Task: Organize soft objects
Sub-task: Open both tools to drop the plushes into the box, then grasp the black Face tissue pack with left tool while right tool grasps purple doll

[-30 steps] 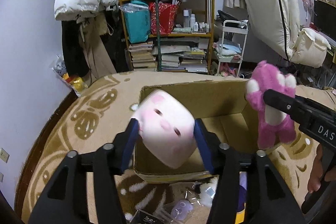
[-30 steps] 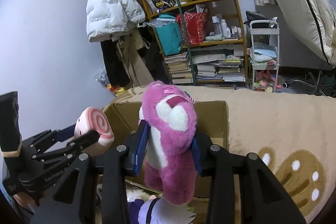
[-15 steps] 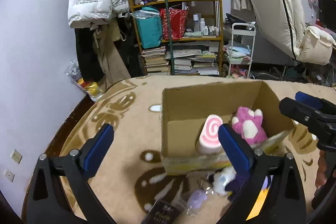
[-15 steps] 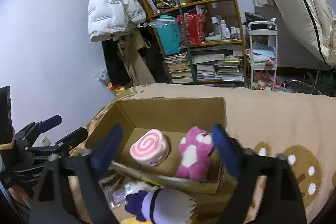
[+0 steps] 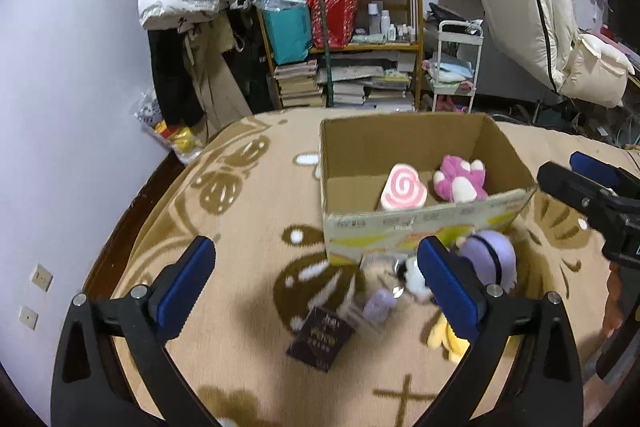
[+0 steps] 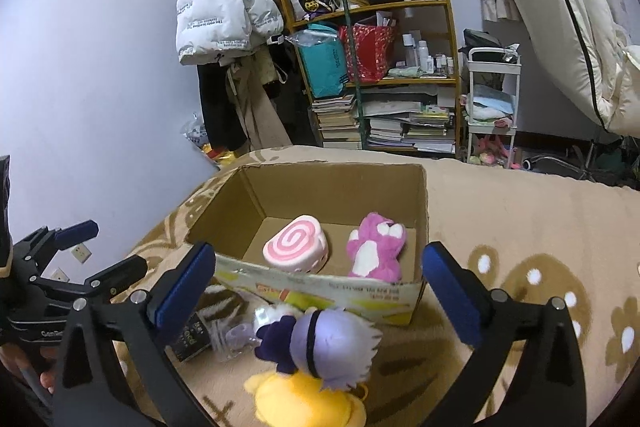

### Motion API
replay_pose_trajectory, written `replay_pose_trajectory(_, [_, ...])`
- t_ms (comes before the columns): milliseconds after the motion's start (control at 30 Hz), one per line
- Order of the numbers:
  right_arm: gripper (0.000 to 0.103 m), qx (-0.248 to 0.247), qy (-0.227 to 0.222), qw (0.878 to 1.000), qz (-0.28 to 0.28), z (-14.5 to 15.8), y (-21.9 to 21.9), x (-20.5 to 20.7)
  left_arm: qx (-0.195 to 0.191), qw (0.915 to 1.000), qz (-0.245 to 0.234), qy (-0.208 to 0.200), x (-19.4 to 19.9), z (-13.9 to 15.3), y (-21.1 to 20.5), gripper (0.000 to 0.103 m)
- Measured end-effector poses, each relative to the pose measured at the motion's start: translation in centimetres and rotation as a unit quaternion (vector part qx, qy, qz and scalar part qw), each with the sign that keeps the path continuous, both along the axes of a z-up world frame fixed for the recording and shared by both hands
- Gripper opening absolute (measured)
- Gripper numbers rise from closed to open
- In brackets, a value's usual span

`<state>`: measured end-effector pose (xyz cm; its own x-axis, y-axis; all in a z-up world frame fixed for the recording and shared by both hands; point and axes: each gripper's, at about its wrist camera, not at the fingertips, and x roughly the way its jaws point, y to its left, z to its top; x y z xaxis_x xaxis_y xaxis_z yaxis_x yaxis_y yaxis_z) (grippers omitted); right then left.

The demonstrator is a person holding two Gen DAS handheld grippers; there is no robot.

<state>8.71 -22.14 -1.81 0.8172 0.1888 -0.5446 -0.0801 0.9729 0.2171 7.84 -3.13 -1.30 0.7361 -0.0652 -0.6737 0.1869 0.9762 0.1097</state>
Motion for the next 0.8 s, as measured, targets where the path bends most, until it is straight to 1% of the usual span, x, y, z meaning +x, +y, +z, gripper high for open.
replay_pose_trajectory(300, [0.103,0.007,0.018,1.0,-0.01,-0.5,0.4,-2.1,0.007,0.9984,0.019,0.053,-0.9,-1.7,1.4,0.1])
replay_pose_trajectory(367, [0.103,0.006,0.021,1.0,-0.017,-0.7,0.5,-2.4,0.005,0.9976,0.023,0.066,-0.7,-2.2,1.6,0.1])
replay_pose_trajectory(467, [0.103,0.01,0.033,0.999,-0.013,-1.2,0.5,-2.4,0.009,0.9957,0.028,0.088,0.0,-3.2,1.7,0.1])
replay_pose_trajectory(600, [0.103,0.003,0.041,0.999,-0.012,-2.0,0.7,-1.9,0.013,0.9938,0.029,0.107,0.9,-4.3,1.7,0.1])
replay_pose_trajectory(800, [0.103,-0.001,0.052,0.999,-0.014,-3.0,0.5,-1.2,0.019,0.9882,0.029,0.149,2.5,-6.7,1.4,0.1])
